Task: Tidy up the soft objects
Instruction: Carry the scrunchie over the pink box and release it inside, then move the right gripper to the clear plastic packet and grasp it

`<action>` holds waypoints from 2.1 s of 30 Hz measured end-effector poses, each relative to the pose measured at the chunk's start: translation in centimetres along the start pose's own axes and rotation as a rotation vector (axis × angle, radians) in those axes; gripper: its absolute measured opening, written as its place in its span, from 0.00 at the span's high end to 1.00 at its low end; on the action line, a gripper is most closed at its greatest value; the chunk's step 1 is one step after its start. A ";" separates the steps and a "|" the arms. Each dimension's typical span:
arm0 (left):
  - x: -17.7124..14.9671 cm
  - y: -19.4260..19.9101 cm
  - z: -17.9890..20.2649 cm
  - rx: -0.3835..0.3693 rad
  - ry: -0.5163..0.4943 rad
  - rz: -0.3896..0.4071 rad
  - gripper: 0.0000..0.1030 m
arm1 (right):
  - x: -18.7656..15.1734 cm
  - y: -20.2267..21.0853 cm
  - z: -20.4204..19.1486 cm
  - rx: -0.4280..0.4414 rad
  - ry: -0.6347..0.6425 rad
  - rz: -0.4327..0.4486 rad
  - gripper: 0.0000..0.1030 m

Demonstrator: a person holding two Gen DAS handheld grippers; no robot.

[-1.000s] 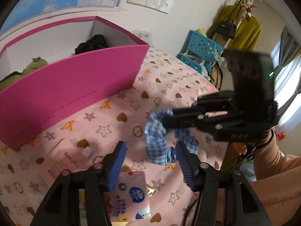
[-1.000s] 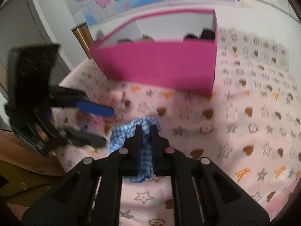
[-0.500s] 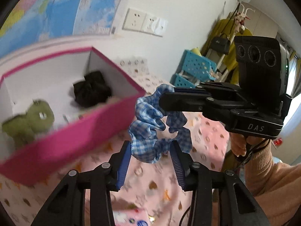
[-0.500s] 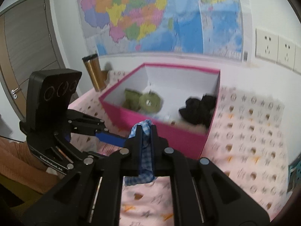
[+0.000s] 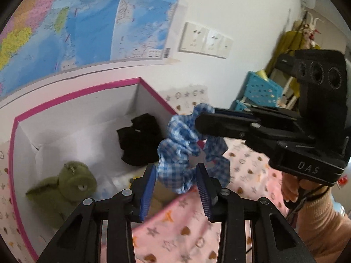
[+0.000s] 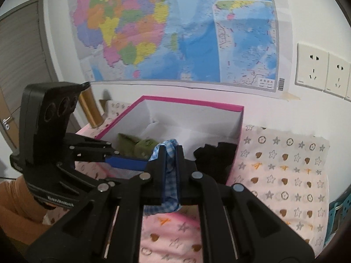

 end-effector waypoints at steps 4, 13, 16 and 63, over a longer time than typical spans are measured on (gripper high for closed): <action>1.0 -1.8 -1.6 0.040 0.023 -0.028 0.64 | 0.6 -2.3 1.2 -0.022 -0.012 -0.021 0.92; 1.8 -4.7 -4.8 0.105 0.119 -0.085 0.52 | 0.1 -7.0 3.0 -0.128 -0.008 -0.095 0.89; 1.6 -4.6 -4.8 0.110 0.111 -0.084 0.50 | -0.3 -7.7 3.5 -0.176 -0.003 -0.117 0.82; -16.5 8.1 -5.8 0.119 0.245 0.053 0.50 | -14.4 -1.9 -7.7 0.214 -0.199 -0.281 0.53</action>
Point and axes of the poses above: each gripper's, at about its wrist camera, not at the fingertips, and y roughly against the way its jaws point, z to its right, x to its top, the point moved 3 cm from there along -y, roughly the way its jaws point, and after that the axes turned 9 degrees about -x, right-handed, at the moved point
